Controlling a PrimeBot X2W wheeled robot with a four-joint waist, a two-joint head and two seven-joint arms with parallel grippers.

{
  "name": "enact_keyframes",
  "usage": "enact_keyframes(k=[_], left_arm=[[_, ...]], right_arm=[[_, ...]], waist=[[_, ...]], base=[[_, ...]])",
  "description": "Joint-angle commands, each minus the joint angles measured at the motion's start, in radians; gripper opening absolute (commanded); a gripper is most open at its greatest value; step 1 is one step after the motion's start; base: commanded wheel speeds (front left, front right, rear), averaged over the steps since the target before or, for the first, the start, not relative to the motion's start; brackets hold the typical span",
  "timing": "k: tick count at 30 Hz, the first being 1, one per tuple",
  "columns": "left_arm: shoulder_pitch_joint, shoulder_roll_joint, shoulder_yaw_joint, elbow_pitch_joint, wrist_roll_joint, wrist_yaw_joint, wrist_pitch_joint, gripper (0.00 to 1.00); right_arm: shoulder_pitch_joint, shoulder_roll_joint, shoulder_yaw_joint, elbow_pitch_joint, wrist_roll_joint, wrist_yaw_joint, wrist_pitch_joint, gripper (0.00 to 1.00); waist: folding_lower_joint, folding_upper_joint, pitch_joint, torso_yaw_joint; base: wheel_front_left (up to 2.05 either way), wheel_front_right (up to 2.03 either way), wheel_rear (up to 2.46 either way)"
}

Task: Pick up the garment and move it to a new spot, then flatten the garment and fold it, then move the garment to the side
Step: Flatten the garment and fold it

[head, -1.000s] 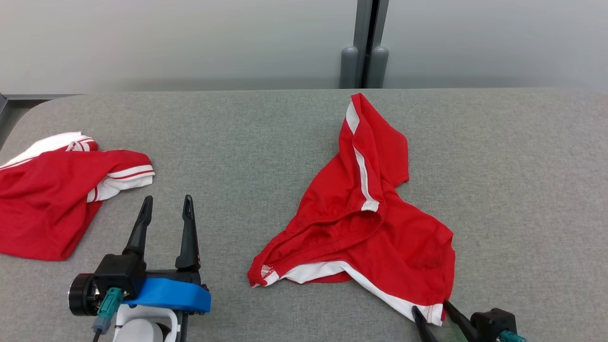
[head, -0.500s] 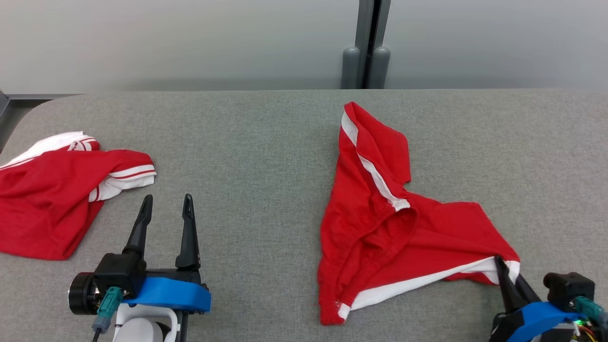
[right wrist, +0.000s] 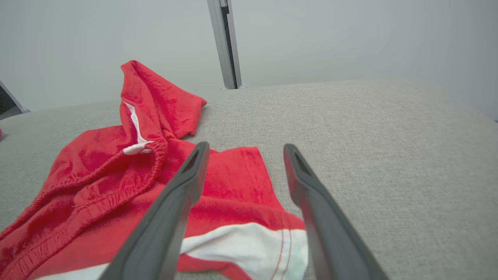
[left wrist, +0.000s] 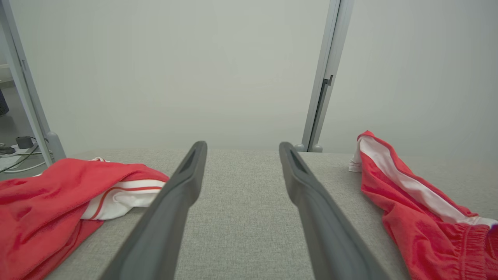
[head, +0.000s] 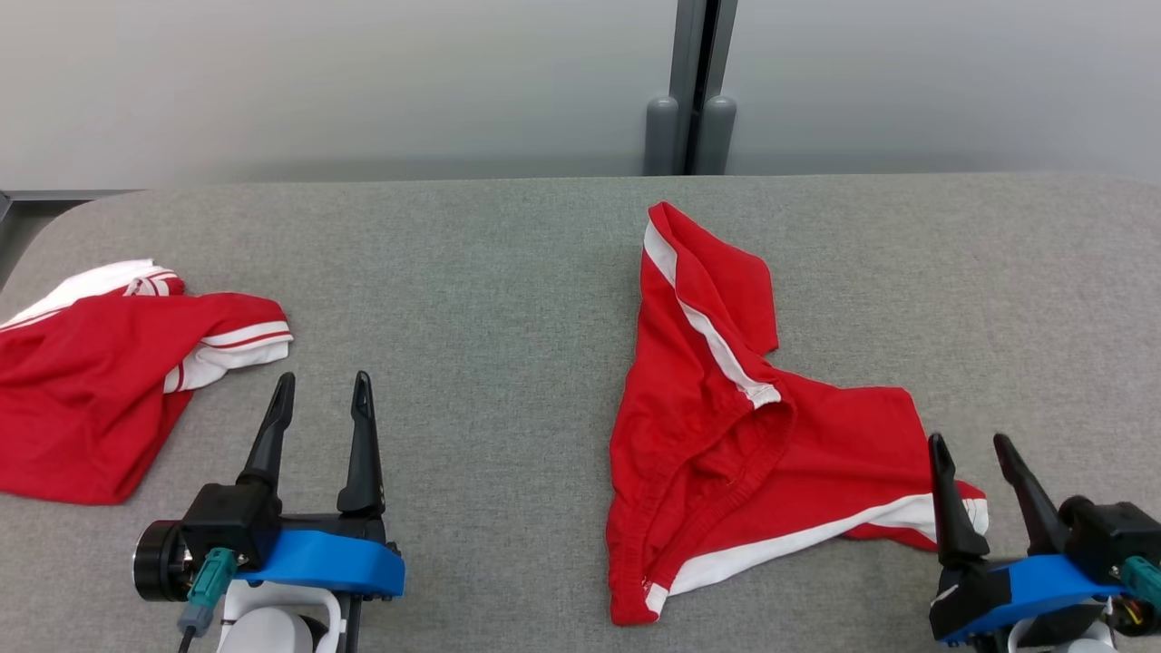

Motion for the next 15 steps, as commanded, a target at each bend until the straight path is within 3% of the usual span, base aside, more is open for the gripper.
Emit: enact_keyframes(k=[1,7,15], left_arm=[[-0.003,-0.001,0.005,0.0,0.006,-0.003,-0.005,1.0],[0.003,-0.001,0.006,-0.001,0.011,-0.005,-0.005,1.0],[-0.005,-0.001,-0.012,0.002,0.003,-0.006,-0.005,1.0]], right_arm=[[-0.01,0.006,-0.005,-0.024,-0.01,0.001,-0.015,1.0],[-0.006,0.039,0.023,-0.088,-0.029,0.001,-0.032,1.0],[-0.082,0.03,0.113,-0.04,-0.067,0.001,0.045,1.0]], waist=[[-0.0001,0.0,-0.003,-0.002],[-0.0001,0.0,-0.012,-0.008],[-0.0001,0.0,-0.011,0.009]], base=[[0.0,0.0,0.0],[0.0,0.0,0.0],[0.0,0.0,0.0]])
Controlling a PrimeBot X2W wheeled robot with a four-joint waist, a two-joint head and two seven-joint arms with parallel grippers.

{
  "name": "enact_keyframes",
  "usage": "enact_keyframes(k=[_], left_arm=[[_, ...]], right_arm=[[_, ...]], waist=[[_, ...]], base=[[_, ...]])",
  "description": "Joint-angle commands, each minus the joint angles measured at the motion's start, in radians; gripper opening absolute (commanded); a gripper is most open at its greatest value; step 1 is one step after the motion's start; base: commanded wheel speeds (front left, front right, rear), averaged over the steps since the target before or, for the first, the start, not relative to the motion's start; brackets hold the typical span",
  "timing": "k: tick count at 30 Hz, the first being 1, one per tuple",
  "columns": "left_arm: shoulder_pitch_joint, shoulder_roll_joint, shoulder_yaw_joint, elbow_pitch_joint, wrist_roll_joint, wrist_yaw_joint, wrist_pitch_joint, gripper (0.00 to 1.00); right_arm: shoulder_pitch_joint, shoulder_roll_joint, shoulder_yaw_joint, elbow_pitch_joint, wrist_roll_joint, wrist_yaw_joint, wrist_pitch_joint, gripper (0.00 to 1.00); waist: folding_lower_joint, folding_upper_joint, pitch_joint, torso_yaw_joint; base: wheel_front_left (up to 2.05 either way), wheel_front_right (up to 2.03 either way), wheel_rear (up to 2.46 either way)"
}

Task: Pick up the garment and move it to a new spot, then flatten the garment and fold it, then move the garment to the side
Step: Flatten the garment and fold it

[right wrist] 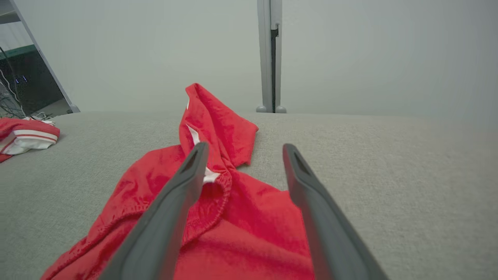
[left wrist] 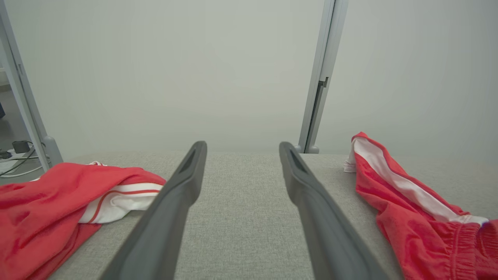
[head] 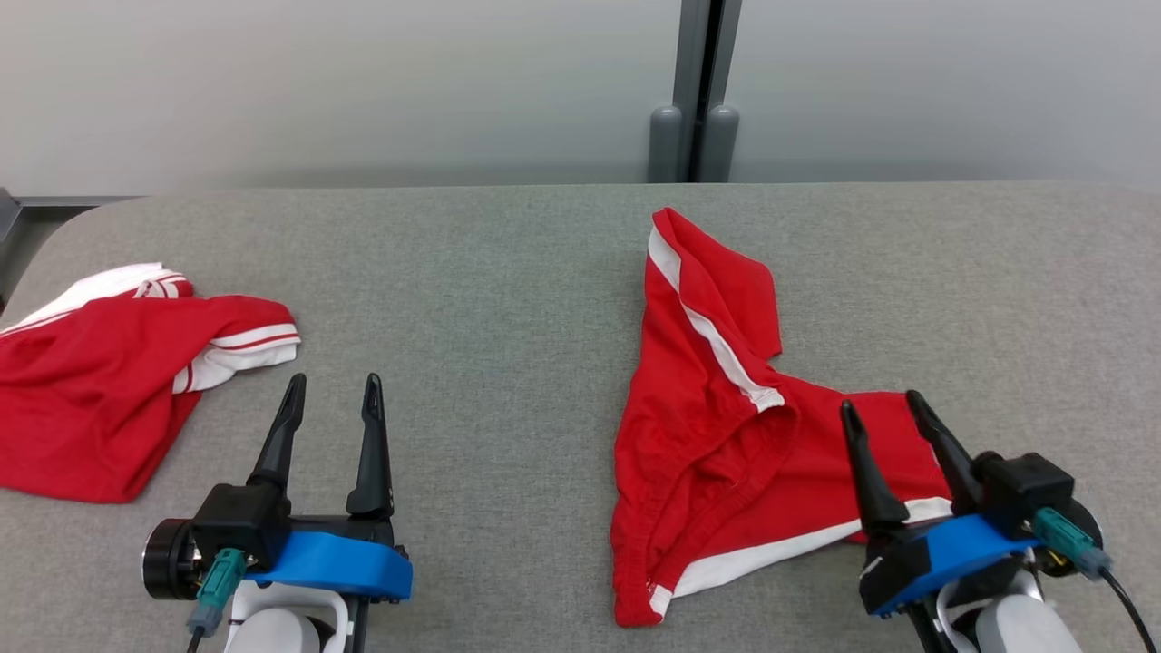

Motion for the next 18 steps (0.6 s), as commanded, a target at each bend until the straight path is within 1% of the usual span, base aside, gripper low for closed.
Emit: enact_keyframes(k=[1,2,6,9,18], left_arm=[[-0.009,-0.001,-0.002,0.001,-0.003,-0.004,-0.005,1.0],[-0.009,-0.001,-0.002,0.001,-0.003,-0.004,-0.005,1.0],[-0.017,-0.001,-0.012,-0.001,-0.009,0.001,-0.005,1.0],[-0.023,-0.001,-0.018,-0.001,-0.018,0.004,-0.005,1.0],[-0.044,-0.001,-0.045,-0.006,-0.035,0.016,-0.005,1.0]], right_arm=[[-0.026,-0.011,0.012,0.015,-0.01,0.001,0.011,1.0],[-0.026,-0.011,0.012,0.015,-0.01,0.001,0.011,1.0],[-0.069,-0.024,0.035,0.081,-0.023,0.001,0.039,1.0],[-0.094,-0.039,0.047,0.154,-0.029,0.001,0.048,1.0],[-0.195,-0.061,0.066,0.368,-0.05,0.0,0.021,1.0]], waist=[[-0.0001,0.0,0.005,0.009],[-0.0001,0.0,0.005,0.009],[-0.0001,0.0,0.017,0.033],[-0.0001,0.0,0.03,0.055],[-0.0001,0.0,0.069,0.117]], base=[[0.0,0.0,0.0],[0.0,0.0,0.0],[0.0,0.0,0.0],[0.0,0.0,0.0],[0.0,0.0,0.0]])
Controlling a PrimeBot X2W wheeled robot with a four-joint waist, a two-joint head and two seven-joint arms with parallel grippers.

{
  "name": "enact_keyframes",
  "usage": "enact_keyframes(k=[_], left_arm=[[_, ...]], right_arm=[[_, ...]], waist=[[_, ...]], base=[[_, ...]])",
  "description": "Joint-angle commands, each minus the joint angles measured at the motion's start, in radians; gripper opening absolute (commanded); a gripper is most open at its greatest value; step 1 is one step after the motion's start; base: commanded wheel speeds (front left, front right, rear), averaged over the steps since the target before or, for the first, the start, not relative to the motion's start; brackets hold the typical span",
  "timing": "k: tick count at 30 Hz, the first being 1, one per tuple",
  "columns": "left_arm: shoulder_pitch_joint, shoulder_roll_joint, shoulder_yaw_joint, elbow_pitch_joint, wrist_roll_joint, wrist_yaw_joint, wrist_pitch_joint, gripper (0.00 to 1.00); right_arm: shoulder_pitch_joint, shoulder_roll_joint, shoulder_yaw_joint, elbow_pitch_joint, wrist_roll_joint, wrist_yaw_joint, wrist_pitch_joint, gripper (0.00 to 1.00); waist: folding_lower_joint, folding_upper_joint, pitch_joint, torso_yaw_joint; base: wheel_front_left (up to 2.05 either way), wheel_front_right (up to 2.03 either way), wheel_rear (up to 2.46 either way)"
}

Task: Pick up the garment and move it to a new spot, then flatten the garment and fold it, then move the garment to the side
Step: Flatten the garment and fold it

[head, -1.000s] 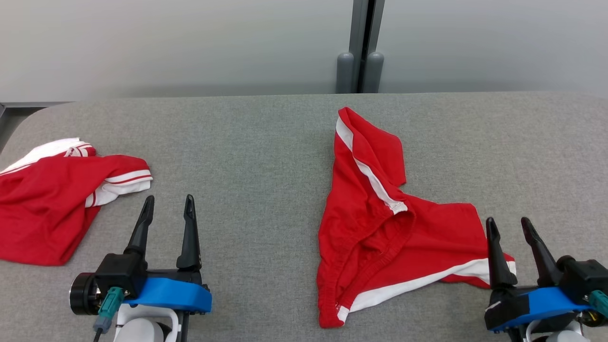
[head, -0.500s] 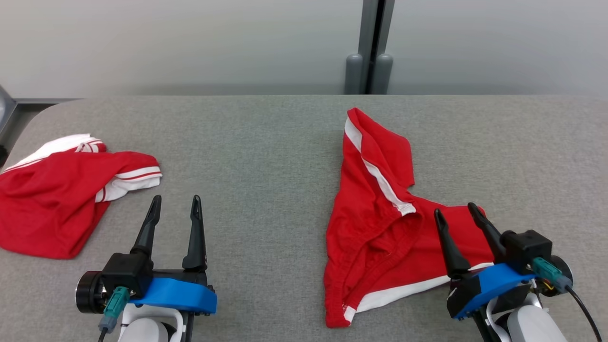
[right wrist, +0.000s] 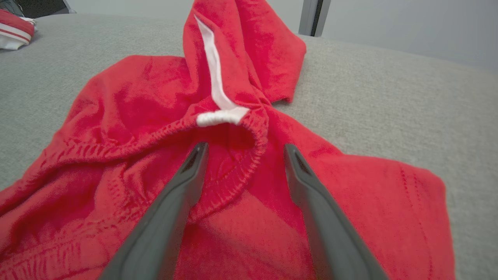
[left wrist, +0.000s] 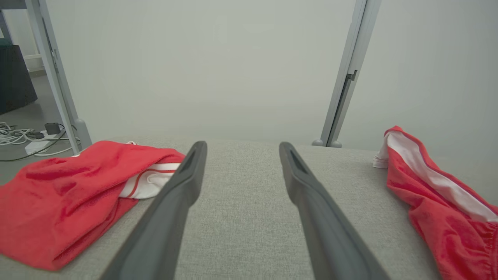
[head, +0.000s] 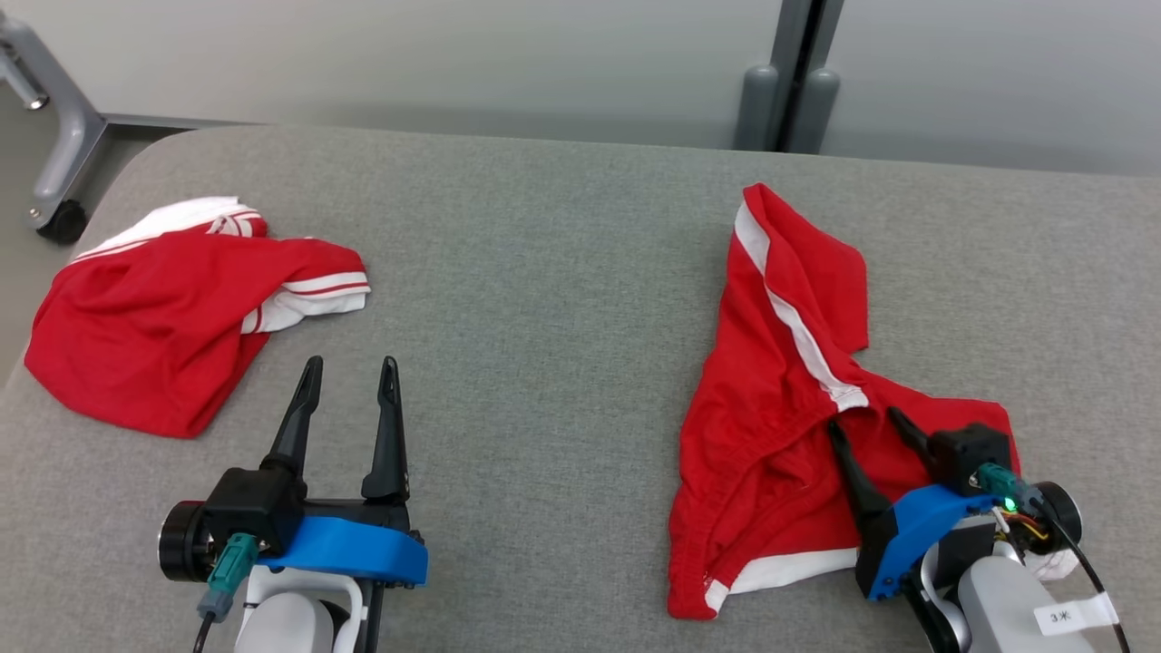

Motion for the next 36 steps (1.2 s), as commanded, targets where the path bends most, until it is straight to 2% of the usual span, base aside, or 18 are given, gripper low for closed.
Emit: enact_keyframes(k=[1,3,7,12,21,27,28,29,36], left_arm=[[-0.018,-0.002,-0.004,-0.004,-0.002,0.003,-0.005,1.0],[-0.017,-0.001,-0.006,-0.004,-0.004,0.006,-0.005,1.0],[-0.016,-0.001,-0.009,-0.002,-0.006,0.008,-0.005,1.0],[-0.026,-0.001,-0.013,0.003,-0.013,0.009,-0.005,1.0],[-0.049,-0.001,-0.046,0.003,-0.031,0.016,-0.005,1.0],[-0.055,-0.002,-0.075,0.007,-0.05,0.024,-0.005,1.0],[-0.054,-0.002,-0.076,0.008,-0.052,0.027,-0.005,1.0],[-0.054,-0.002,-0.076,0.008,-0.053,0.029,-0.005,1.0],[-0.044,-0.001,-0.062,0.004,-0.044,0.034,-0.005,1.0]], right_arm=[[-0.025,-0.002,0.0,0.008,0.0,0.0,-0.011,1.0],[-0.049,0.002,0.011,0.057,-0.002,0.0,-0.015,0.0],[-0.105,0.018,0.034,0.088,0.017,0.0,-0.063,0.0],[-0.189,0.045,0.084,0.037,0.04,0.0,-0.09,0.0],[-0.355,0.075,0.154,0.051,0.051,0.0,-0.036,0.0],[-0.419,0.078,0.291,0.137,0.148,0.0,0.008,0.02],[-0.414,0.078,0.321,0.147,0.169,0.0,0.015,0.56],[-0.408,0.077,0.348,0.159,0.184,0.0,0.019,1.0],[-0.373,0.077,0.432,0.208,0.218,0.0,-0.039,1.0]], waist=[[-0.0001,0.0,0.007,0.008],[-0.0001,0.0,0.009,0.013],[-0.0001,0.0,0.009,0.019],[-0.0001,0.0,0.008,0.025],[-0.0001,0.0,0.022,0.075],[-0.0001,0.0,0.034,0.116],[-0.0001,0.0,0.036,0.118],[-0.0001,0.0,0.037,0.118],[-0.0001,0.0,0.037,0.067]], base=[[0.0,0.0,0.0],[0.0,0.0,0.0],[0.0,0.0,0.0],[0.0,0.0,0.0],[0.0,0.0,0.0],[0.0,0.0,0.0],[0.0,0.0,0.0],[0.0,0.0,0.0],[0.0,0.0,0.0]])
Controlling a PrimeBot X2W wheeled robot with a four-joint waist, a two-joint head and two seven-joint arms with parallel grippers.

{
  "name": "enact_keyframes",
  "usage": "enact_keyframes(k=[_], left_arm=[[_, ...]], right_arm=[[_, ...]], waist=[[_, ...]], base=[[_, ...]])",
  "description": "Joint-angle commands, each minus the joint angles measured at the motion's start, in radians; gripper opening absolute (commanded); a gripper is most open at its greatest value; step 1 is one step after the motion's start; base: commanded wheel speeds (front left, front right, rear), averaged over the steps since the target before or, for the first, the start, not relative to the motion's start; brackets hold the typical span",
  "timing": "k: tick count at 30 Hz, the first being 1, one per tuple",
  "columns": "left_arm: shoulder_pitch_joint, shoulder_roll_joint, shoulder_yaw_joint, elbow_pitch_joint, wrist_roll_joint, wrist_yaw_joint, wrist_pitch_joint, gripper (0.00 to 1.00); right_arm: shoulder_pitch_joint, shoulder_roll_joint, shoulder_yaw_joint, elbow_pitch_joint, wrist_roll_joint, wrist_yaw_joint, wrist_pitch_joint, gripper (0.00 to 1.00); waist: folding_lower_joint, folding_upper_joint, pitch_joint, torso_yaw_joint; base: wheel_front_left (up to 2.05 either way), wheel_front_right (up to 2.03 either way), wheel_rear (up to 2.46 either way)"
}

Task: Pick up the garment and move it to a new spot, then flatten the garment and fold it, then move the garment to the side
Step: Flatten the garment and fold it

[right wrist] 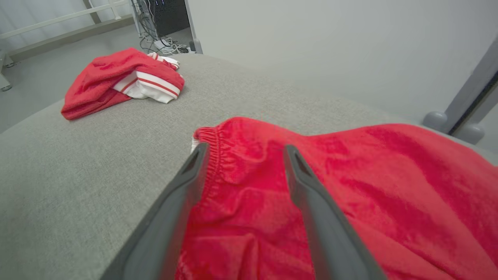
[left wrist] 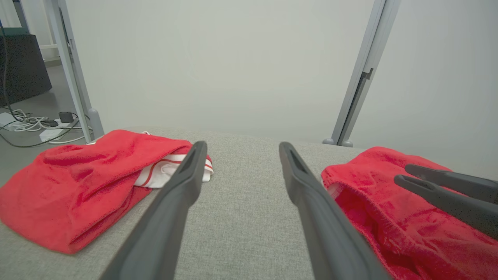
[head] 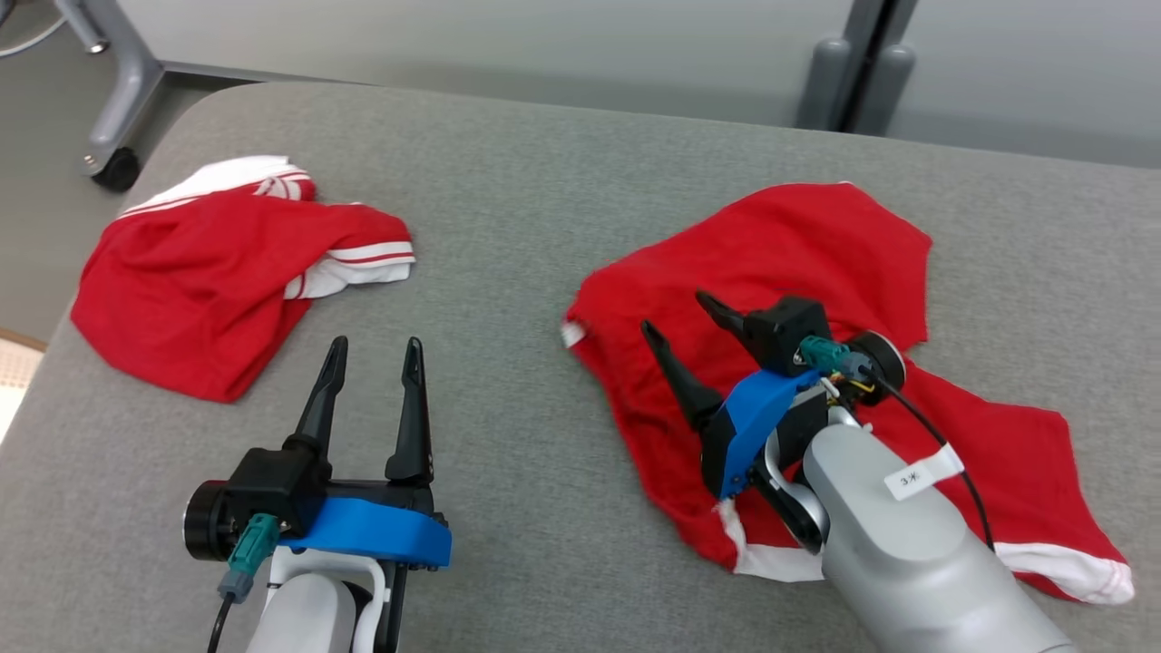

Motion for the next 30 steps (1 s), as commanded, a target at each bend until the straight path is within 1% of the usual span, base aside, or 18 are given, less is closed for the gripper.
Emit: enact_keyframes(k=[1,4,7,11,17,21,22,26,30], left_arm=[[-0.003,-0.001,0.006,-0.001,0.012,-0.004,-0.005,1.0],[-0.002,-0.001,0.02,0.0,0.024,-0.008,-0.005,1.0],[0.005,-0.001,0.032,-0.001,0.036,-0.011,-0.005,1.0],[0.023,0.002,0.056,0.0,0.045,-0.016,-0.005,1.0],[0.053,0.01,0.091,-0.003,0.056,-0.02,-0.005,1.0],[0.069,0.014,0.106,0.001,0.061,-0.024,-0.005,1.0],[0.069,0.014,0.106,0.001,0.061,-0.024,-0.005,1.0],[0.084,0.015,0.115,0.0,0.069,-0.027,-0.005,1.0],[0.095,0.014,0.121,0.0,0.075,-0.028,-0.005,1.0]], right_arm=[[0.023,-0.002,0.007,0.001,-0.003,0.001,-0.024,1.0],[0.045,-0.002,-0.002,-0.017,-0.021,0.0,-0.052,1.0],[0.071,-0.011,-0.051,-0.054,-0.04,0.0,-0.07,1.0],[0.127,-0.035,-0.139,-0.137,-0.061,0.001,-0.08,1.0],[0.251,-0.062,-0.307,-0.305,-0.1,0.001,-0.084,1.0],[0.349,-0.068,-0.409,-0.405,-0.131,0.001,-0.084,1.0],[0.349,-0.068,-0.409,-0.405,-0.131,0.001,-0.084,1.0],[0.441,-0.062,-0.49,-0.486,-0.155,0.001,-0.071,1.0],[0.521,-0.047,-0.546,-0.562,-0.163,0.001,-0.045,1.0]], waist=[[0.0,0.0,-0.014,-0.032],[0.0,0.0,-0.025,-0.067],[0.0,0.0,-0.038,-0.099],[0.0,0.0,-0.058,-0.143],[0.0,0.0,-0.085,-0.199],[0.0,0.0,-0.104,-0.225],[0.0,0.0,-0.104,-0.225],[0.0,0.0,-0.121,-0.241],[0.0,0.0,-0.135,-0.252]], base=[[0.0,0.0,0.0],[0.0,0.0,0.0],[0.0,0.0,0.0],[0.0,0.0,0.0],[0.0,0.0,0.0],[0.0,0.0,0.0],[0.0,0.0,0.0],[0.0,0.0,0.0],[0.0,0.0,0.0]])
